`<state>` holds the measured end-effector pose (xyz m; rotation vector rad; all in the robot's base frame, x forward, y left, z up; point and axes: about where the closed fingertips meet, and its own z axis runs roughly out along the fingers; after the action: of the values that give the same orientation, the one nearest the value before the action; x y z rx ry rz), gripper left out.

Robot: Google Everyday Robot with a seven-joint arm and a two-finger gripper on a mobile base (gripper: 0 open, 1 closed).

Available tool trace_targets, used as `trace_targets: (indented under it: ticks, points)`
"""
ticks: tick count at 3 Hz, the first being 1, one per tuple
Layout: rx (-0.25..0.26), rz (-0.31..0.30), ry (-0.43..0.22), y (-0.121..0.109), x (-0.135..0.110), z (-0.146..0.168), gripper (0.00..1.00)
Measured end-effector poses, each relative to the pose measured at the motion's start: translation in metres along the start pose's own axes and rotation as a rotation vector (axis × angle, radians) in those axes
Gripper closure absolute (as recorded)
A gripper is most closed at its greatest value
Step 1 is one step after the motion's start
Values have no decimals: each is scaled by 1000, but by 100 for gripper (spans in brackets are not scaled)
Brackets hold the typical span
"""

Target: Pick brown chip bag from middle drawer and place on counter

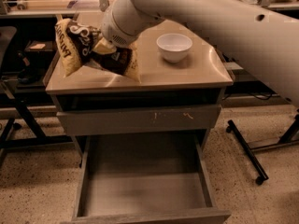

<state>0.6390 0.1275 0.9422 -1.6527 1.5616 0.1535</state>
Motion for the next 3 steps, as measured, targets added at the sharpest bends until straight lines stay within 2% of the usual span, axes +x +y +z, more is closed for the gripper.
trace_targets:
  ticks: [1, 2, 3]
  points:
    - [-4, 10, 11, -32, 13, 21, 100]
    - [-29, 36, 29, -46, 32, 50, 100]
    - [-61, 72, 39, -50, 53, 78, 100]
